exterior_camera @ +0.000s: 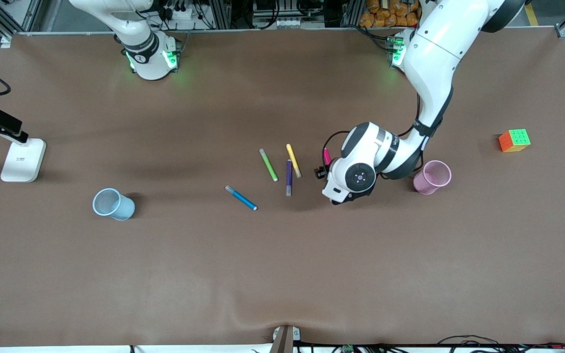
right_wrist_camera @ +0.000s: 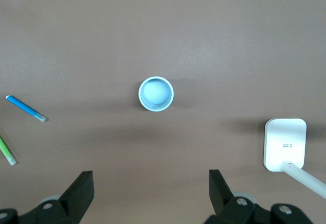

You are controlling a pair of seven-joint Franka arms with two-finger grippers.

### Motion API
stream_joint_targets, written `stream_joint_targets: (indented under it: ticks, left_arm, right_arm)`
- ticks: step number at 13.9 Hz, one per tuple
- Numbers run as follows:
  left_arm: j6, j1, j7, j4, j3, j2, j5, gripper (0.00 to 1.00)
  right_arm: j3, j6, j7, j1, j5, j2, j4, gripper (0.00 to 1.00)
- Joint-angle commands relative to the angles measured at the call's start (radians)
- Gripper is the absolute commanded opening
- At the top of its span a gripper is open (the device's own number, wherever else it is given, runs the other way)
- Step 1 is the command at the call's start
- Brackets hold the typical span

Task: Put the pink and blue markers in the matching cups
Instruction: 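Close the left gripper on the pink marker's body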

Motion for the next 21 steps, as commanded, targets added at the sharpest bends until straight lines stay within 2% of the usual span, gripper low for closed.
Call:
stream_joint_targets:
  ticks: [1, 5, 7, 8, 10, 12, 13, 14, 18, 21]
  left_arm:
    - [0.031, -0.004, -0.007, -0.012, 0.003, 0.001, -0.02, 0.77]
    - [0.054, 0.003, -0.001, -0.012, 0.003, 0.015, -0.02, 0.65]
    - [0.06, 0.003, -0.001, -0.012, 0.003, 0.021, -0.02, 0.64]
    - [0.066, 0.005, -0.001, -0.012, 0.003, 0.028, -0.02, 0.59]
    - [0.069, 0.006, 0.0, -0.01, 0.004, 0.035, -0.02, 0.36]
    - [0.091, 0.005, 0.009, -0.013, 0.004, 0.035, -0.019, 0.2]
    - [0.095, 0.005, 0.011, -0.012, 0.004, 0.035, -0.019, 0.06]
    - [0.097, 0.006, 0.013, -0.01, 0.004, 0.034, -0.019, 0.0]
    - [0.096, 0.012, 0.014, -0.003, 0.012, 0.023, -0.011, 0.0]
    - [0.07, 0.06, 0.016, -0.001, 0.017, -0.052, 0.006, 0.0]
  right_arm:
    - [0.015, -0.009, 0.004, -0.02, -0.011, -0.008, -0.001, 1.0]
    - [0.015, -0.01, 0.004, -0.018, -0.011, -0.008, -0.001, 1.0]
    - [0.015, -0.009, 0.004, -0.018, -0.011, -0.008, -0.001, 1.0]
    - [0.015, -0.009, 0.004, -0.018, -0.011, -0.008, -0.001, 1.0]
    - [0.015, -0.009, 0.006, -0.017, -0.011, -0.006, -0.002, 1.0]
    - [0.016, -0.012, 0.009, -0.013, -0.01, -0.006, -0.004, 1.0]
    - [0.018, -0.01, 0.013, -0.009, -0.006, -0.006, -0.018, 1.0]
    - [0.021, -0.01, 0.012, -0.007, 0.0, -0.005, -0.028, 1.0]
    - [0.023, -0.01, 0.02, 0.069, 0.003, 0.003, -0.058, 1.0]
    - [0.023, -0.003, 0.02, 0.117, 0.004, 0.026, -0.07, 1.0]
